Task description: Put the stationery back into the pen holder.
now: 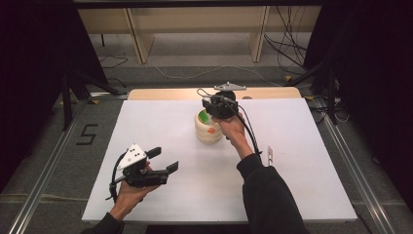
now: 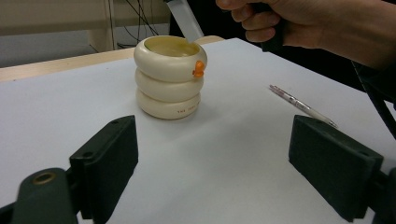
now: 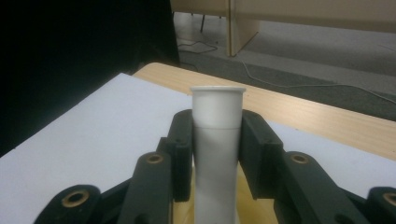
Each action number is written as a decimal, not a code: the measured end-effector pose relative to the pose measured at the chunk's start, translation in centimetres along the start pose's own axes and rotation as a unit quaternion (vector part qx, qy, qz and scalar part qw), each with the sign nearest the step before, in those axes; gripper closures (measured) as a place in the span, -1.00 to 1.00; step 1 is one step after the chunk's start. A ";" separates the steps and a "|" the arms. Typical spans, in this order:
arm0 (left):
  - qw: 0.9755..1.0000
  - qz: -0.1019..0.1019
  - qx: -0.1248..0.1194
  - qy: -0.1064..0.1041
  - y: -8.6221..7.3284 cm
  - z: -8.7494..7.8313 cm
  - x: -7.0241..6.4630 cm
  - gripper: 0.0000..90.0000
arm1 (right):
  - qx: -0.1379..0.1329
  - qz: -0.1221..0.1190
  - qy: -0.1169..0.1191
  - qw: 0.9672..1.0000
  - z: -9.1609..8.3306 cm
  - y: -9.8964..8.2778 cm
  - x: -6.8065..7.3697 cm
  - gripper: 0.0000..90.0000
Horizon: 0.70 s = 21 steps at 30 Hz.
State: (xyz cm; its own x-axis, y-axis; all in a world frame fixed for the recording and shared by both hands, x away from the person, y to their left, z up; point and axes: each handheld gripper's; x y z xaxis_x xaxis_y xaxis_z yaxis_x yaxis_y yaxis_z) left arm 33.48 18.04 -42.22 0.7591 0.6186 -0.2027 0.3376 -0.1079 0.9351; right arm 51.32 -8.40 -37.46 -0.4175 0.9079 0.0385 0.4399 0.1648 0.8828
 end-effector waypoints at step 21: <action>1.000 0.000 0.000 -0.001 0.0 0.0 0.0 -0.66 | 0.014 -0.006 -0.011 1.000 1.3 -0.8 0.2 0.50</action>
State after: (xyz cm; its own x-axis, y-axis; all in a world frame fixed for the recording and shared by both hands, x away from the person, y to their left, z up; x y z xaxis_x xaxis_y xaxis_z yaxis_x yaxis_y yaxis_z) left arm 33.46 18.03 -42.20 0.7596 0.6177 -0.2038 0.3378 -0.1069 0.9351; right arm 51.91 -7.81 -38.76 -0.4054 0.9140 0.0178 0.4575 0.1860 0.8695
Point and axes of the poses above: each handheld gripper's, and its own axes: z roughly forward along the jaws, y roughly out of its top, x roughly to its left, and after that the axes turned 9 degrees about -y, right-handed
